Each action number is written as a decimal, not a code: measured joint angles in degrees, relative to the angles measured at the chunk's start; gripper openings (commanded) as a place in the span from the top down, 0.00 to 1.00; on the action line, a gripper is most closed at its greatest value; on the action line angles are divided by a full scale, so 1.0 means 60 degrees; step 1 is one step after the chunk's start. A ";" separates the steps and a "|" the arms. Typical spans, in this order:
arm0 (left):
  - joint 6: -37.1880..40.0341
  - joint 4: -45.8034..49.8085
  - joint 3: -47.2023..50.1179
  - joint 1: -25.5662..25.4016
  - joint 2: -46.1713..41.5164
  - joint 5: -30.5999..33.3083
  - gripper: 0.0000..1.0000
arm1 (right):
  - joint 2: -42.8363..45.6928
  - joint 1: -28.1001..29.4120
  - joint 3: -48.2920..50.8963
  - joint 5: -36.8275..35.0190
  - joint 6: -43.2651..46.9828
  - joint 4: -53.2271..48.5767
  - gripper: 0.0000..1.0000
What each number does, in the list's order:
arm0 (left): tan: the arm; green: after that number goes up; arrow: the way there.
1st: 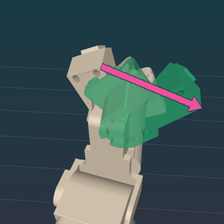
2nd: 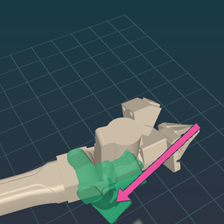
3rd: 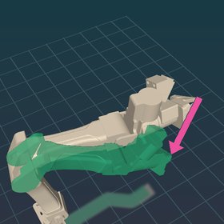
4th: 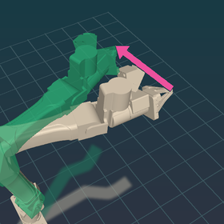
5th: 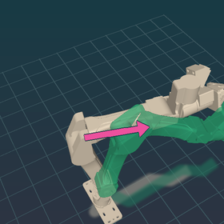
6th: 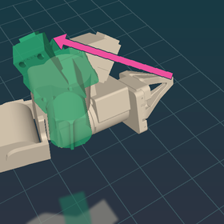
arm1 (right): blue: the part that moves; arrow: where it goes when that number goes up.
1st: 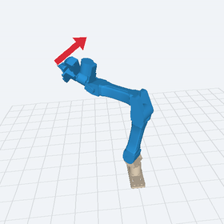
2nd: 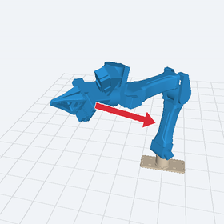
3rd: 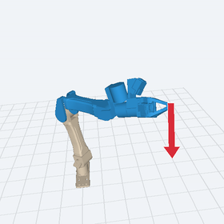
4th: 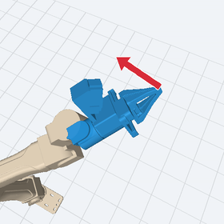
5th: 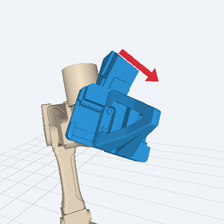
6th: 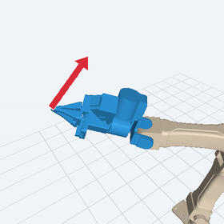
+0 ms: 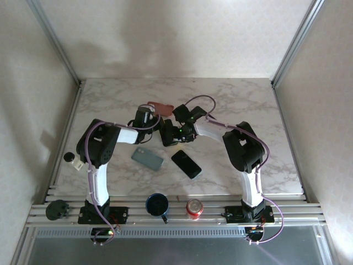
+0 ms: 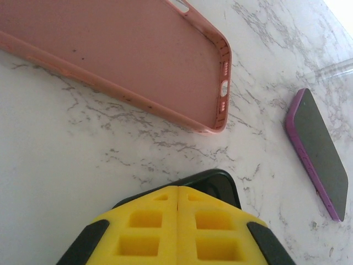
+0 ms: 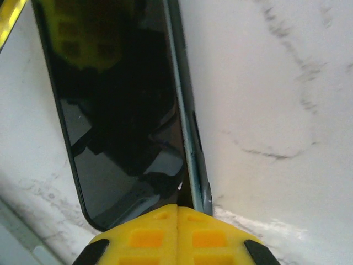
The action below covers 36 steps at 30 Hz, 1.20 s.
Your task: Put the phone into the phone case
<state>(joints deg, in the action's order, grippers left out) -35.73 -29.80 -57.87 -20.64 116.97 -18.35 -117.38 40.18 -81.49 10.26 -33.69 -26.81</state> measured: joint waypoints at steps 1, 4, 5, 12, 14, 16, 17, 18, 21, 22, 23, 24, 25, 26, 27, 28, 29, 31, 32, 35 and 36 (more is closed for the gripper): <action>0.0000 0.0000 -0.0015 -0.0007 0.0015 0.0000 1.00 | 0.0000 0.0018 0.0004 0.0095 0.0000 0.0000 1.00; 0.0000 0.0000 -0.0033 -0.0036 0.0018 0.0000 1.00 | 0.0018 0.0073 0.0018 0.0324 0.0004 -0.0018 1.00; 0.0000 0.0004 -0.0036 -0.0044 0.0018 -0.0004 1.00 | 0.0044 0.0095 0.0022 0.0335 0.0004 -0.0044 1.00; 0.0000 0.0011 -0.0036 -0.0215 0.0018 -0.0076 1.00 | 0.0222 0.0178 0.0022 0.0295 0.0029 -0.0535 1.00; 0.0004 0.0015 -0.0036 -0.0233 0.0018 -0.0076 1.00 | 0.0306 0.0175 0.0022 0.0262 0.0084 -0.0856 1.00; 0.0025 0.0015 -0.0036 -0.0229 0.0015 -0.0076 1.00 | 0.0372 0.0175 0.0025 0.0226 0.0124 -0.1195 1.00; 0.0029 0.0015 -0.0036 -0.0229 0.0015 -0.0076 1.00 | 0.0408 0.0175 0.0033 0.0222 0.0157 -0.1344 1.00; 0.0029 0.0015 -0.0036 -0.0233 0.0015 -0.0076 1.00 | 0.0430 0.0175 0.0036 0.0219 0.0171 -0.1450 1.00; 0.0033 0.0015 -0.0036 -0.0229 0.0015 -0.0076 1.00 | 0.0539 0.0175 0.0033 0.0157 0.0200 -0.1657 1.00; 0.0033 0.0015 -0.0033 -0.0233 0.0015 -0.0076 1.00 | 0.0586 0.0175 0.0033 0.0135 0.0222 -0.1716 1.00; 0.0033 0.0018 -0.0033 -0.0233 0.0015 -0.0076 1.00 | 0.0623 0.0175 0.0033 0.0113 0.0226 -0.1745 1.00; 0.0036 0.0018 -0.0033 -0.0229 0.0015 -0.0073 1.00 | 0.0656 0.0175 0.0033 0.0113 0.0226 -0.1752 1.00; 0.0040 0.0022 -0.0033 -0.0229 0.0011 -0.0073 1.00 | 0.0678 0.0175 0.0033 0.0076 0.0226 -0.1752 1.00; 0.0069 0.0022 -0.0033 -0.0229 0.0011 -0.0076 1.00 | 0.0692 0.0175 0.0029 0.0066 0.0226 -0.1752 1.00; 0.0076 0.0025 -0.0033 -0.0233 0.0011 -0.0073 1.00 | 0.0696 0.0175 0.0011 0.0051 0.0226 -0.1763 1.00; 0.0102 0.0036 -0.0033 -0.0229 0.0004 -0.0076 1.00 | 0.0696 0.0175 -0.0025 0.0051 0.0229 -0.1785 1.00; 0.0106 0.0040 -0.0033 -0.0233 0.0000 -0.0073 1.00 | 0.0696 0.0175 -0.0051 0.0051 0.0226 -0.1792 1.00; 0.0113 0.0044 -0.0025 -0.0233 -0.0004 -0.0076 1.00 | 0.0696 0.0175 -0.0160 0.0051 0.0226 -0.1792 1.00; 0.0120 0.0044 -0.0025 -0.0233 -0.0004 -0.0076 1.00 | 0.0692 0.0175 -0.0215 0.0051 0.0226 -0.1789 1.00; 0.0142 0.0040 -0.0025 -0.0233 -0.0004 -0.0076 1.00 | 0.0670 0.0175 -0.0419 0.0055 0.0226 -0.1785 1.00; 0.0138 0.0040 -0.0025 -0.0233 -0.0004 -0.0076 1.00 | 0.0652 0.0175 -0.0477 0.0058 0.0226 -0.1785 1.00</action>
<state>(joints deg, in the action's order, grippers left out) -34.89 -29.56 -58.02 -22.04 116.95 -18.81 -113.47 41.23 -84.36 10.61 -32.34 -37.52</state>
